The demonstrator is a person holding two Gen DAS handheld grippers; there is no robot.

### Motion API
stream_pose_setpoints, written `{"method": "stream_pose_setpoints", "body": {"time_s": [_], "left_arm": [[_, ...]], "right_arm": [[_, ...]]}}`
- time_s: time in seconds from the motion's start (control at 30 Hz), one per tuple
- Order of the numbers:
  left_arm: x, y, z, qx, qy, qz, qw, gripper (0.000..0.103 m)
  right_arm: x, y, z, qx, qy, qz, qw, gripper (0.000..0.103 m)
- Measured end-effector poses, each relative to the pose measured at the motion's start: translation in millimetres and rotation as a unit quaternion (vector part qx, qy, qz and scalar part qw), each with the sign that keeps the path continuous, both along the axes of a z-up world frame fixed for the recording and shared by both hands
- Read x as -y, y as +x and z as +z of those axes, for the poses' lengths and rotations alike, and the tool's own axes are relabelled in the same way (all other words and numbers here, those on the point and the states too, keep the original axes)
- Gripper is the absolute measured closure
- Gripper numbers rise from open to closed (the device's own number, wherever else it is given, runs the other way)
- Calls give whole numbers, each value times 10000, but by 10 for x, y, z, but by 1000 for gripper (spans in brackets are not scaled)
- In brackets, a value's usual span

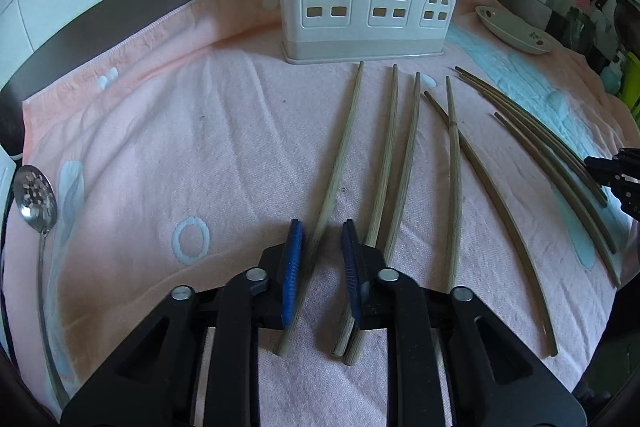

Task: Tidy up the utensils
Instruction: 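Close the left tool on a wooden chopstick while the right tool grasps another chopstick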

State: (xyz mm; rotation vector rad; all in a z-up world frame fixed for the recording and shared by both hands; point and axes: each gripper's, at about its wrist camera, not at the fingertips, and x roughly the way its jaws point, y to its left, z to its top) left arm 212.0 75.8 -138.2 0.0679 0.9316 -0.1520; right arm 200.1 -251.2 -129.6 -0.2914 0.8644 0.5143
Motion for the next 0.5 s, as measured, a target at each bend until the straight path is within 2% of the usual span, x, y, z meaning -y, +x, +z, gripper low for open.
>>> {"method": "stream_pose_setpoints", "body": {"time_s": [0.07,0.23,0.5], "left_arm": [[19,-6,19,1,35,36,10000,96],[11,-85,122,98,-34,121,9999,97],[22,-277,547,568,-350,188,9976,97]], "right_arm": [[-10,-19,5,33,5,-47,10000,96],[-1,-75,76,123,116,-115,9998,96],[41,-128,543,639,488,-246,9965,96]]}}
